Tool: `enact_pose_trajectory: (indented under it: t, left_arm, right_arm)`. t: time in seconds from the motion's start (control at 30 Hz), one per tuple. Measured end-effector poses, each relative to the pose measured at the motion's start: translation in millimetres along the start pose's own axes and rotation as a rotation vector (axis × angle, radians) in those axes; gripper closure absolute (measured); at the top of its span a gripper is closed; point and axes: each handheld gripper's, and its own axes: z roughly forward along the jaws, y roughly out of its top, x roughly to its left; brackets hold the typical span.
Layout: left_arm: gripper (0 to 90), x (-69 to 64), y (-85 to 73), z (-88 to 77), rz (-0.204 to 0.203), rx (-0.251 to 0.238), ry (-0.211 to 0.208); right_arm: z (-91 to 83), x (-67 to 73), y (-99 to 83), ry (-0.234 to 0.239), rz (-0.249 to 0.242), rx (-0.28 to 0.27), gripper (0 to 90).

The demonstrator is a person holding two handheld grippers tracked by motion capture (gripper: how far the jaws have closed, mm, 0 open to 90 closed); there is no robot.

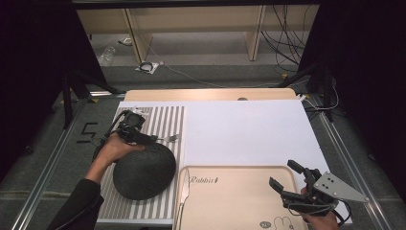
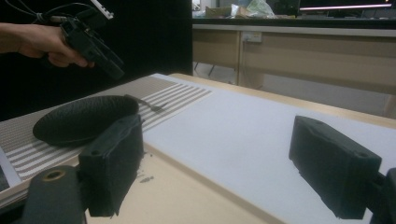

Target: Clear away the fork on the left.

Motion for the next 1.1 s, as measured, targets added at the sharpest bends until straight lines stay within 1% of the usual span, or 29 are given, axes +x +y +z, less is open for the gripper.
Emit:
enact_pose_trajectory:
  t: [0.17,0.27,0.33,0.43,0.5,0.6,0.73,0.8,0.9,0.97,1.1]
  left_arm:
    - [25.6,8.3,7.2,11.5,0.021,0.033,0.003]
    - [25.8,13.4,10.3,20.0,0.027,0.039,-0.004]
    - [25.8,15.7,11.4,25.0,0.035,0.051,-0.010]
    - [25.9,17.9,12.8,30.8,0.051,0.068,0.001]
    - [25.9,19.6,14.2,33.7,0.062,0.082,-0.001]
    - [26.0,21.3,16.4,38.9,0.059,0.095,-0.002]
    - [26.0,20.3,17.9,48.1,0.085,0.145,0.016]
    - [26.0,22.6,18.9,52.0,0.081,0.156,0.014]
    - [26.1,26.2,19.6,57.7,0.107,0.176,0.030]
    - [26.2,28.9,19.6,61.3,0.102,0.184,0.020]
    - [27.0,33.0,19.3,67.0,0.116,0.198,0.010]
  right_arm:
    - [0.0,-0.2,0.0,0.002,0.003,-0.005,18.7]
    - [-0.1,-0.2,0.2,0.006,0.001,-0.005,18.7]
    - [-0.3,0.0,0.2,0.006,0.003,-0.010,18.7]
    - [-0.2,-0.9,-0.1,0.005,0.004,-0.010,18.7]
    - [-0.3,-1.2,0.0,0.006,0.007,-0.010,18.7]
    - [-0.4,-1.1,0.0,0.007,0.005,-0.010,18.8]
    - [-1.0,-0.6,0.2,0.007,0.005,-0.007,18.7]
    - [-0.8,-1.0,0.1,0.006,0.005,-0.007,18.8]
    - [-0.7,-0.7,0.2,0.008,0.005,-0.007,18.7]
    - [-0.4,-1.0,0.0,0.009,0.004,-0.010,18.7]
    - [-0.6,-1.1,0.0,0.010,0.006,-0.010,18.8]
